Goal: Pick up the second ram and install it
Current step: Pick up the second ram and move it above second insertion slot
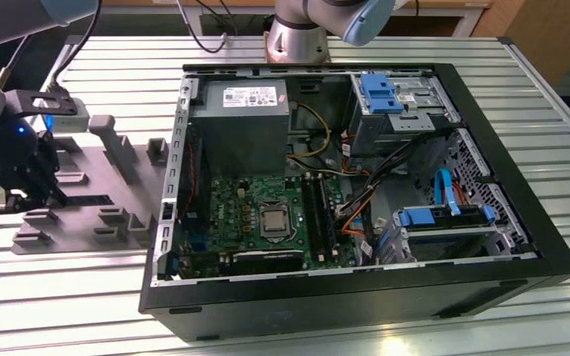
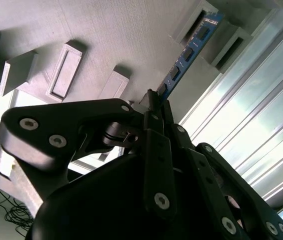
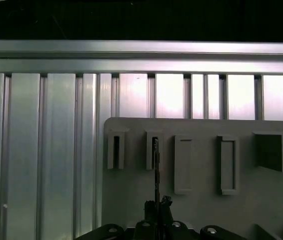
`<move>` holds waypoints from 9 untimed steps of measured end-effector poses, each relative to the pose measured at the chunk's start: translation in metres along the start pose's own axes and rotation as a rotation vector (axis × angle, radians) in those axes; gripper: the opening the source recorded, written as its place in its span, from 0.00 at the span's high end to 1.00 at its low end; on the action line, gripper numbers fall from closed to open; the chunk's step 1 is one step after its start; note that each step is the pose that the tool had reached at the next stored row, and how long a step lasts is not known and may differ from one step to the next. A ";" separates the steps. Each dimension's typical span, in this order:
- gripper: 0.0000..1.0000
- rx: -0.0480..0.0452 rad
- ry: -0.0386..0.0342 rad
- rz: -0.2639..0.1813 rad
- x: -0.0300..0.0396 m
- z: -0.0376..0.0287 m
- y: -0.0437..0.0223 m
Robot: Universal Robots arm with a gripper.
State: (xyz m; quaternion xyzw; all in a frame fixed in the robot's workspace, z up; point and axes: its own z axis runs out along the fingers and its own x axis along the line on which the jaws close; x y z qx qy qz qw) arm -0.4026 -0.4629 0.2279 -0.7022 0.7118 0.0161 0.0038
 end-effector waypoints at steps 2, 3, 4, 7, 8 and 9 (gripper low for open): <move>0.86 0.0000 0.0000 0.000 0.0000 -0.0006 0.0000; 0.86 0.0000 0.0000 0.000 0.0000 -0.0009 0.0000; 0.86 0.0001 0.0000 0.000 0.0000 -0.0011 0.0000; 0.86 0.0000 0.0000 0.000 -0.0001 -0.0021 0.0001; 0.86 0.0000 0.0001 0.000 0.0000 -0.0024 0.0000; 0.86 0.0001 0.0000 0.000 -0.0001 -0.0027 0.0000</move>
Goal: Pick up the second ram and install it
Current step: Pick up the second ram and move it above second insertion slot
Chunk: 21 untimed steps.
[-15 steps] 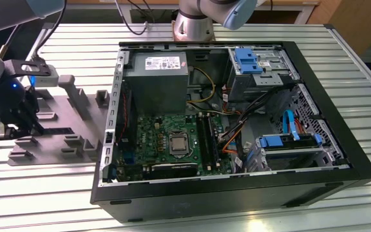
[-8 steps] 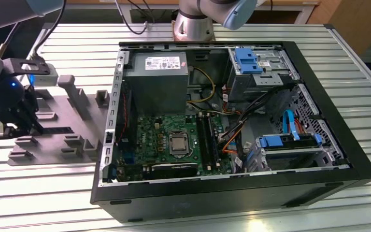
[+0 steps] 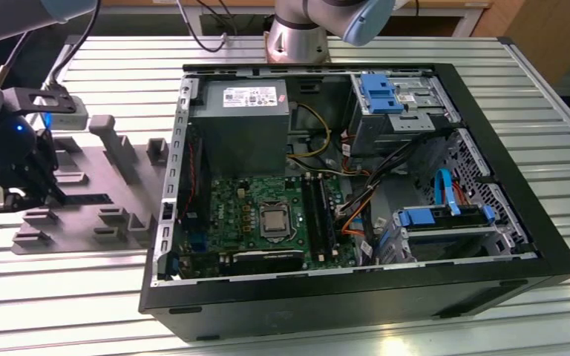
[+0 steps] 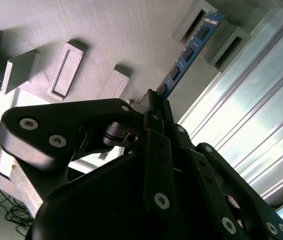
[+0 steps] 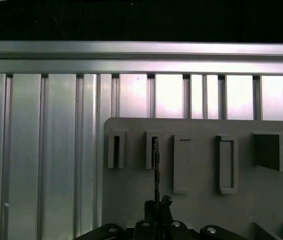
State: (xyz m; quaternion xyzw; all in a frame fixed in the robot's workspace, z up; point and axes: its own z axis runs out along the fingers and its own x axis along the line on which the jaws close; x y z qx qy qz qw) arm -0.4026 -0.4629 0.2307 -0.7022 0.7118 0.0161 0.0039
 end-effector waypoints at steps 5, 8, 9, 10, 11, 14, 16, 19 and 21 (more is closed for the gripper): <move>0.86 0.0000 0.0000 0.000 -0.0001 -0.0017 0.0000; 0.86 0.0000 0.0000 0.000 -0.0001 -0.0029 0.0001; 0.86 0.0000 0.0000 0.000 -0.0001 -0.0032 0.0001; 0.86 0.0000 0.0000 0.000 -0.0001 -0.0035 0.0001; 0.86 0.0000 0.0000 0.000 -0.0001 -0.0039 0.0001; 0.86 0.0000 0.0000 0.000 -0.0002 -0.0048 0.0001; 0.86 -0.0001 0.0000 0.000 -0.0002 -0.0054 0.0001; 0.86 -0.0001 0.0000 0.000 -0.0002 -0.0062 0.0001; 0.86 -0.0001 0.0001 0.000 -0.0002 -0.0068 0.0001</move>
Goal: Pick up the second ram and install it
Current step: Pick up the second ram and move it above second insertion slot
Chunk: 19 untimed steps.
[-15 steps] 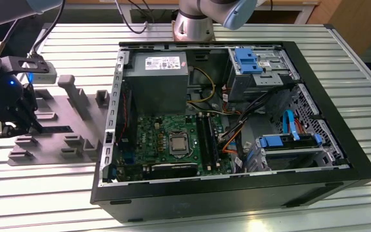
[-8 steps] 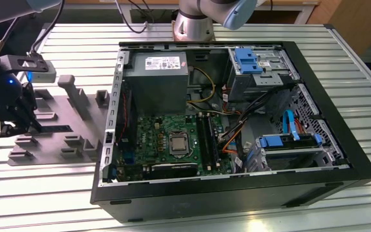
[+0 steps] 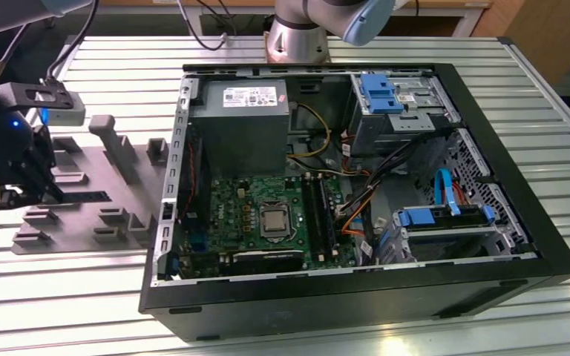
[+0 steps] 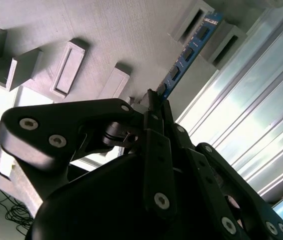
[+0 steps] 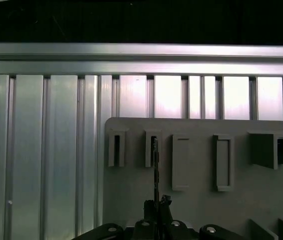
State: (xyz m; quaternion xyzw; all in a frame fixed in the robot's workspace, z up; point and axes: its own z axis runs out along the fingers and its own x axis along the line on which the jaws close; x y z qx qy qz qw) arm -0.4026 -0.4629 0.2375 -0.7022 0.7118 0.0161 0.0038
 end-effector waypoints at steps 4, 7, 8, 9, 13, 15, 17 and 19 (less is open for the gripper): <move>0.86 0.0001 0.0000 0.000 0.0000 -0.0013 0.0000; 0.86 0.0001 -0.0001 0.000 -0.0001 -0.0024 0.0000; 0.86 0.0001 0.0000 0.000 -0.0001 -0.0028 0.0000; 0.86 0.0000 0.0000 0.000 -0.0001 -0.0032 0.0001; 0.86 0.0000 0.0000 0.000 -0.0001 -0.0048 0.0001; 0.86 0.0001 0.0000 0.000 -0.0002 -0.0056 0.0001; 0.86 0.0001 0.0000 0.000 -0.0002 -0.0065 0.0001; 0.86 0.0001 0.0000 0.000 -0.0002 -0.0076 0.0001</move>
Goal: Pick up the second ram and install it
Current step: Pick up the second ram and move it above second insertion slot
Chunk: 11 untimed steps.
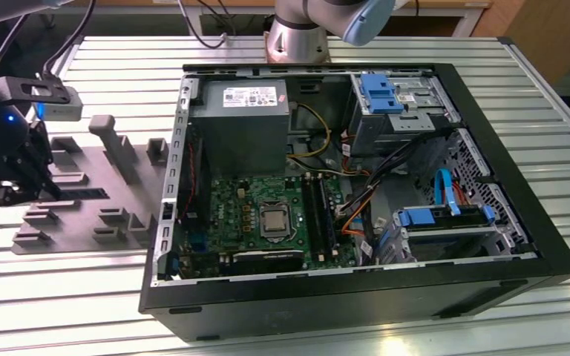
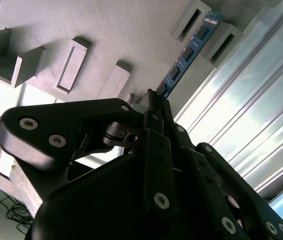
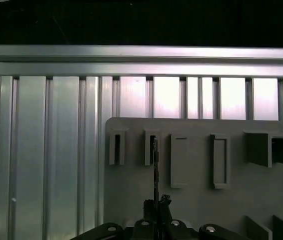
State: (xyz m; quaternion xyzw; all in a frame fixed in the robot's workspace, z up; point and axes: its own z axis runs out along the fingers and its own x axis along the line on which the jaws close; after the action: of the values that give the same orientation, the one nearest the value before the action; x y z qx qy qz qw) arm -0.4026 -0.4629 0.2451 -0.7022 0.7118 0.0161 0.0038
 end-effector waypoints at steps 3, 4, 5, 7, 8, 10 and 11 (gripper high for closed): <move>0.86 0.0000 0.0000 0.000 -0.0001 -0.0015 0.0000; 0.86 -0.0001 0.0000 0.000 -0.0001 -0.0021 0.0000; 0.86 -0.0001 0.0000 0.000 -0.0001 -0.0026 0.0000; 0.86 0.0001 -0.0001 0.000 -0.0001 -0.0037 0.0001; 0.86 0.0000 0.0000 0.000 -0.0001 -0.0043 0.0001; 0.86 0.0000 0.0000 0.000 -0.0001 -0.0053 0.0001; 0.86 0.0000 0.0000 0.000 -0.0002 -0.0058 0.0001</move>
State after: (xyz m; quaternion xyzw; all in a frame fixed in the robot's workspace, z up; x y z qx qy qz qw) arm -0.4026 -0.4629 0.2508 -0.7022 0.7118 0.0161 0.0038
